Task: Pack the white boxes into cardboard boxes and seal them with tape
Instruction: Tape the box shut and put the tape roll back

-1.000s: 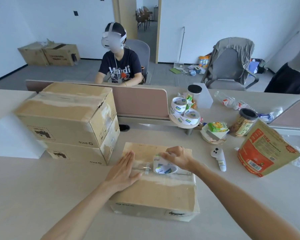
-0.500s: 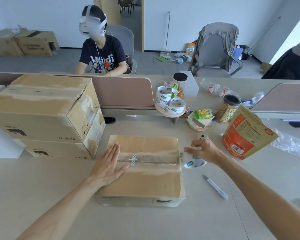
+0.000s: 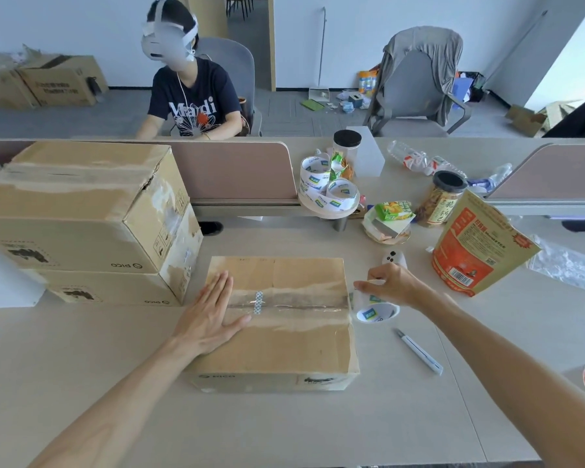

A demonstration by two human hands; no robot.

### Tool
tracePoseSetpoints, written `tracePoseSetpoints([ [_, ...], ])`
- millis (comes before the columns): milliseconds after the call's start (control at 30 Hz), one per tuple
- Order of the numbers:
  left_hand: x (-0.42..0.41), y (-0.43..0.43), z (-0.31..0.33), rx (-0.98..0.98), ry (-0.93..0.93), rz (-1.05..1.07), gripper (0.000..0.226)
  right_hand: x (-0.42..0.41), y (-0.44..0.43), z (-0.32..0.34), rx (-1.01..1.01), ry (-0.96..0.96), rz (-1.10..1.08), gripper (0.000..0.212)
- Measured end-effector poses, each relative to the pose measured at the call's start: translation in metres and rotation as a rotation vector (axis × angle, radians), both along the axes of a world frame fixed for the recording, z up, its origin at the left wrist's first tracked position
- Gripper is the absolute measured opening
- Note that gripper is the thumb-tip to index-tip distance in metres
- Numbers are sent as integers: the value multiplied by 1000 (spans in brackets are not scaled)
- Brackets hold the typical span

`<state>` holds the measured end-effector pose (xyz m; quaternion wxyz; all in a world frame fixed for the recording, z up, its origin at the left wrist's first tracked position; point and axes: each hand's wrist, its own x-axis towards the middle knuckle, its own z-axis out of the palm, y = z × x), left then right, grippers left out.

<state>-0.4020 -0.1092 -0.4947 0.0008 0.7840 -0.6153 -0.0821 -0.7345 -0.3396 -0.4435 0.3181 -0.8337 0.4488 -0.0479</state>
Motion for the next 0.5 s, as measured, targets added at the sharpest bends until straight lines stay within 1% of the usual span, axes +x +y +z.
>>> tracePoseSetpoints([
  [167, 0, 0, -1, 12, -12, -1, 99, -3, 1, -12, 23, 37, -21, 53],
  [367, 1, -1, -3, 28, -29, -6, 98, -1, 6, -19, 44, 7, -54, 52],
  [433, 0, -1, -2, 37, -17, -2, 94, -2, 7, -25, 65, 9, -61, 50],
  [500, -5, -2, 1, 44, 17, 25, 84, -6, 8, -33, 92, 1, -81, 48],
])
